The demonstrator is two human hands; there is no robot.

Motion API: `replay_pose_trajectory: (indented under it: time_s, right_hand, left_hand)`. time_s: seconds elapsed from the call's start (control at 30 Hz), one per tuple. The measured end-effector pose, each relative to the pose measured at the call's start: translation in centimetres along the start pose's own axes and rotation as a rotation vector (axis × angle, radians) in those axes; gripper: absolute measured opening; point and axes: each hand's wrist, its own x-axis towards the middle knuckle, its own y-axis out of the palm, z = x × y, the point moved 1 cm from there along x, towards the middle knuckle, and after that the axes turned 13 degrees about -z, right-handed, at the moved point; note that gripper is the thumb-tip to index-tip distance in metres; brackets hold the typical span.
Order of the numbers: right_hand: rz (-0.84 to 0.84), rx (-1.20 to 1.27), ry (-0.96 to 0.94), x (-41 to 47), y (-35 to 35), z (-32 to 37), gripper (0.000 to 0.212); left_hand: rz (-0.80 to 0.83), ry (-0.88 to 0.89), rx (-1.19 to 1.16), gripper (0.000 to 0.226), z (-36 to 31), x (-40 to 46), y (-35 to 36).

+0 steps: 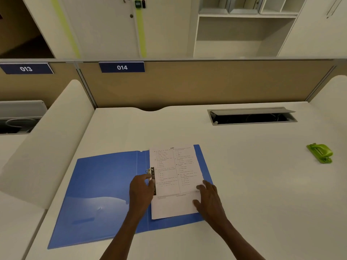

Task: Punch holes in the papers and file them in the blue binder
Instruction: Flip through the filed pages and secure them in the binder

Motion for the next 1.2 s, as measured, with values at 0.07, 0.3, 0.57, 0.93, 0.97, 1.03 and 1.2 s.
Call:
replay_pose_trajectory:
  time_s: [0.07, 0.3, 0.57, 0.93, 0.97, 1.03, 1.2]
  right_hand:
    - [-0.055, 0.090, -0.042, 0.3, -0.2, 0.8, 0.039]
    - [0.055, 0.236, -0.247, 2.0, 0.3, 5.7, 0.033]
    - [0.318, 0.189, -0.334, 4.5, 1.6, 10.1, 0.044]
    - [0.165, -0.057, -0.412, 3.8, 3.6, 11.6, 0.034]
    - [0.145, -0.073, -0.422, 3.7, 3.7, 11.7, 0.033]
    - [0.092, -0.089, -0.443, 3.7, 4.2, 11.8, 0.029]
    - [0.055, -0.114, -0.455, 2.9, 4.9, 11.9, 0.022]
  left_hand:
    - [-0.008, -0.005, -0.049, 0.031, 1.1, -0.5, -0.6]
    - [0.203, 0.028, -0.168, 0.044, 3.1, -2.0, -0.4]
    - [0.166, 0.033, -0.147, 0.042, 3.9, -2.3, 0.1]
    - [0.327, 0.082, -0.095, 0.062, 5.1, -1.1, -0.2]
    - [0.320, 0.081, -0.093, 0.062, 5.2, -1.1, -0.1]
    - [0.314, 0.085, -0.099, 0.061, 5.2, -0.9, 0.0]
    - [0.322, 0.102, -0.081, 0.058, 5.3, -0.9, 0.0]
